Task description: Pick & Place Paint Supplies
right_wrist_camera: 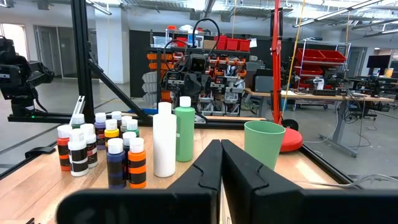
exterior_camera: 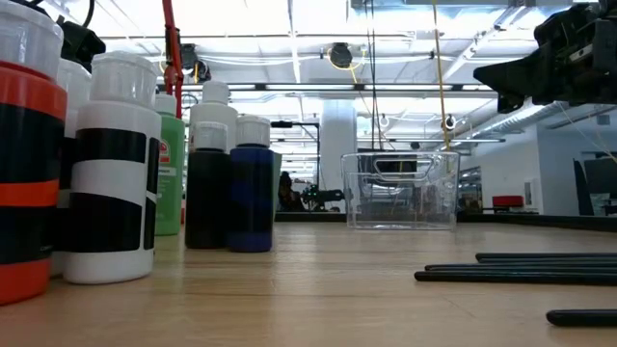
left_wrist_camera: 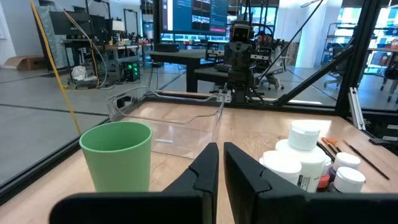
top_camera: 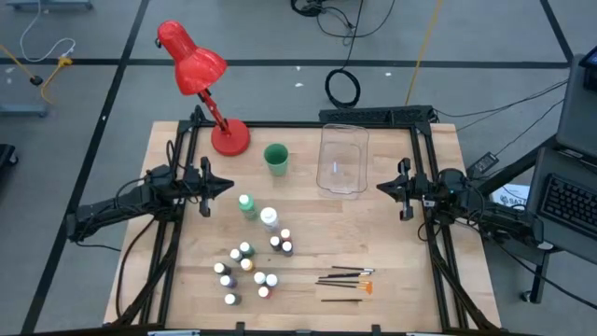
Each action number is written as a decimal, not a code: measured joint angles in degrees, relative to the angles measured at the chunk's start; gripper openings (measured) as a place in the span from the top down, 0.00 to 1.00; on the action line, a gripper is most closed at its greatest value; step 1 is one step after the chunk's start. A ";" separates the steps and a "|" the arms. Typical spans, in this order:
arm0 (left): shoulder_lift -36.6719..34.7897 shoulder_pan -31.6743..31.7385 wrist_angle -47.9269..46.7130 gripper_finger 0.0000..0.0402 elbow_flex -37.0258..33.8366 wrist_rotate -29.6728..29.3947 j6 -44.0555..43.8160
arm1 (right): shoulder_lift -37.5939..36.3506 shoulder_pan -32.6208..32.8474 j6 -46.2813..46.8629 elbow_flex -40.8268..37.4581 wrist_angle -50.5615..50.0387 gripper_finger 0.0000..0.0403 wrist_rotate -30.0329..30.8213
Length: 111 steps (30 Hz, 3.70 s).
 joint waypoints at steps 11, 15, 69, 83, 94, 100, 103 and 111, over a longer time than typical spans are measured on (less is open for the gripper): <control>0.00 0.02 0.00 0.94 0.00 0.00 -0.01 | -0.02 -0.01 -0.02 0.00 0.00 0.99 0.00; 0.00 0.00 0.00 0.94 -0.01 0.00 0.00 | 0.00 -0.01 0.00 0.00 0.00 0.99 0.00; -0.02 0.00 4.00 0.94 0.00 0.00 -1.40 | -0.02 -0.01 0.27 0.00 0.42 0.99 0.00; 0.30 0.00 -0.45 0.94 -0.02 -5.54 1.62 | 0.00 -0.01 0.77 0.00 2.35 0.99 0.13; 1.12 0.00 2.38 0.94 -0.04 -13.88 0.73 | 2.40 0.05 -7.82 2.90 11.99 0.99 -0.30; 2.50 -0.04 3.75 0.94 -0.04 -7.90 8.81 | 9.36 2.79 -6.93 10.28 8.56 0.99 -3.02; 2.63 -0.04 4.48 0.94 -0.04 -8.19 9.00 | 14.76 6.12 -5.63 16.51 5.13 0.99 -2.27; 2.60 -0.04 7.25 0.94 -0.04 -9.37 7.17 | 30.43 16.83 -17.17 28.41 -14.31 0.99 13.79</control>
